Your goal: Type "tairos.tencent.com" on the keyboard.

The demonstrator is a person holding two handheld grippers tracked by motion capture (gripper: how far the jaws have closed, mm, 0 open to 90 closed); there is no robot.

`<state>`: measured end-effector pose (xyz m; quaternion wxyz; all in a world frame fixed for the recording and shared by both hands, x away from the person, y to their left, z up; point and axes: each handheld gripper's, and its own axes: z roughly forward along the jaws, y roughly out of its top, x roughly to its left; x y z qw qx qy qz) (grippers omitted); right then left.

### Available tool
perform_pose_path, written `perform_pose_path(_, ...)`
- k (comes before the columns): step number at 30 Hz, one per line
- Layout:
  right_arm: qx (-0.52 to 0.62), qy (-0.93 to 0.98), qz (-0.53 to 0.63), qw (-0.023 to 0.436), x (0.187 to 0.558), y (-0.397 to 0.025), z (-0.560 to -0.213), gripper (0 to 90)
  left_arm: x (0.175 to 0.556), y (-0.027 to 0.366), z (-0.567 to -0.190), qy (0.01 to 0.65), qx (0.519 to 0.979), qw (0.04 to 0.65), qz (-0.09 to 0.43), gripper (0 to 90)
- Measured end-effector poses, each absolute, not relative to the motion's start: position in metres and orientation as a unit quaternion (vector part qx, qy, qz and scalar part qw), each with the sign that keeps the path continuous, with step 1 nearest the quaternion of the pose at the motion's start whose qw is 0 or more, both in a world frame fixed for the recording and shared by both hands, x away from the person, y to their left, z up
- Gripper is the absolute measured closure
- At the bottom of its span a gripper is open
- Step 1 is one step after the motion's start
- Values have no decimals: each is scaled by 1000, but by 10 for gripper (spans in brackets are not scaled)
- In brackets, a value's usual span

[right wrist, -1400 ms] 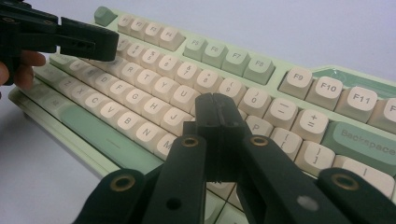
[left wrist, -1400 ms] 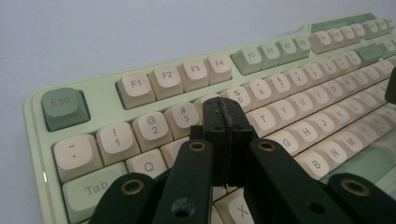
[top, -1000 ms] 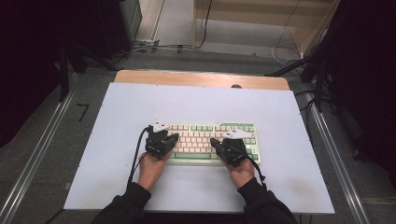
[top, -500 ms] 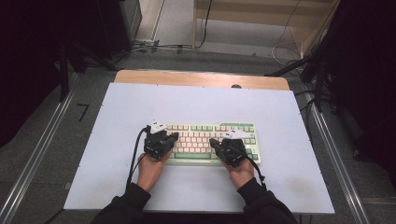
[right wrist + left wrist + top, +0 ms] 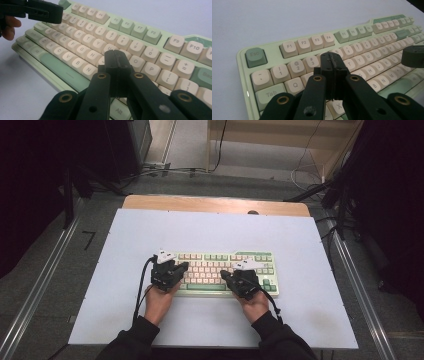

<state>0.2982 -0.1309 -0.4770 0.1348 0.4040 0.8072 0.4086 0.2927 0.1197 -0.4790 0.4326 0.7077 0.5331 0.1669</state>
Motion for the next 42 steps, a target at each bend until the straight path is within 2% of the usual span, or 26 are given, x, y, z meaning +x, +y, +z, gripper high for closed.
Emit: perform_pose_path(42, 371, 835, 388, 122, 298, -99, -491, 880, 289, 125, -479, 534, 706, 436, 167, 900)
